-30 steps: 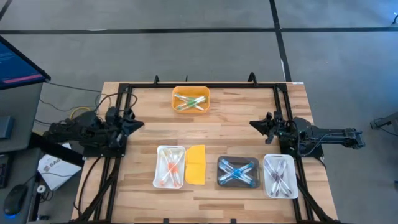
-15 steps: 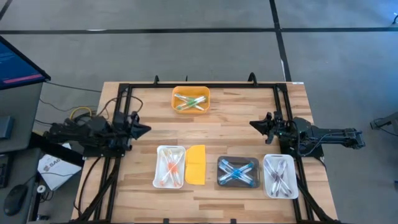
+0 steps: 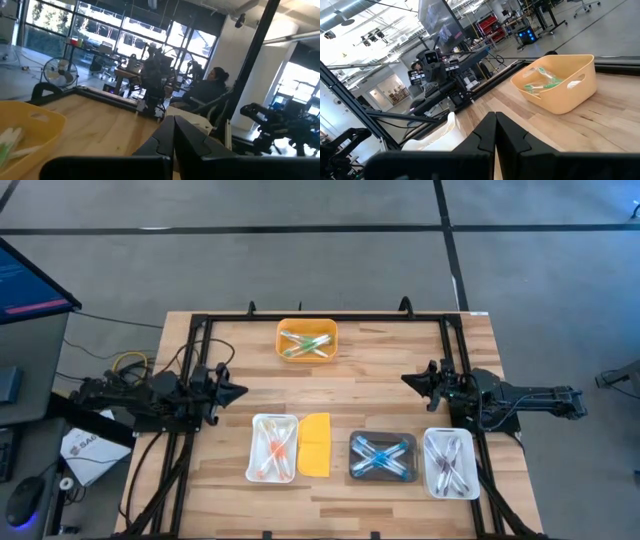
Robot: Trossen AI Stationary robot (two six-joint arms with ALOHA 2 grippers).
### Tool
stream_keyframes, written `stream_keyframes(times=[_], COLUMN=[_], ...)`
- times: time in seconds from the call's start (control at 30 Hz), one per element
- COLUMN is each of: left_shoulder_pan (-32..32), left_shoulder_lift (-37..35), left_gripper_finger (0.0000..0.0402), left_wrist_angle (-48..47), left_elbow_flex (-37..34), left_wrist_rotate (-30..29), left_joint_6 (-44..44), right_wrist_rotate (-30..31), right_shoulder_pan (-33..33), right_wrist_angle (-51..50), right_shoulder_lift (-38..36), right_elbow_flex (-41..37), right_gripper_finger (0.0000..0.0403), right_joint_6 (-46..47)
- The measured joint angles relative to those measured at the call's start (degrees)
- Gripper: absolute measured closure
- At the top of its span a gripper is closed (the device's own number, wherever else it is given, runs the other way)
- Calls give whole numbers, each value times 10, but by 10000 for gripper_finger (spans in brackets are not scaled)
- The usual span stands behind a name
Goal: Pick & Place Toothbrushes
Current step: Return to Home Position
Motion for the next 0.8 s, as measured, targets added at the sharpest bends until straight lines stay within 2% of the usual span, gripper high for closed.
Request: stream_keyframes(times=[0.27, 0.8], left_shoulder_pan=[0, 0], left_shoulder_lift=[0, 41], left_gripper_finger=[401, 401], left_wrist_angle=[-10, -6], left_elbow_flex=[0, 0], left_wrist_rotate=[1, 2], left_joint_6=[72, 67], right_wrist_rotate=[0, 0], right_shoulder_pan=[0, 0], right_wrist_angle=[0, 0], right_shoulder_lift=[0, 0], right_elbow_flex=[0, 0], right_gripper_finger=[403, 403], right_joint_6=[0, 0])
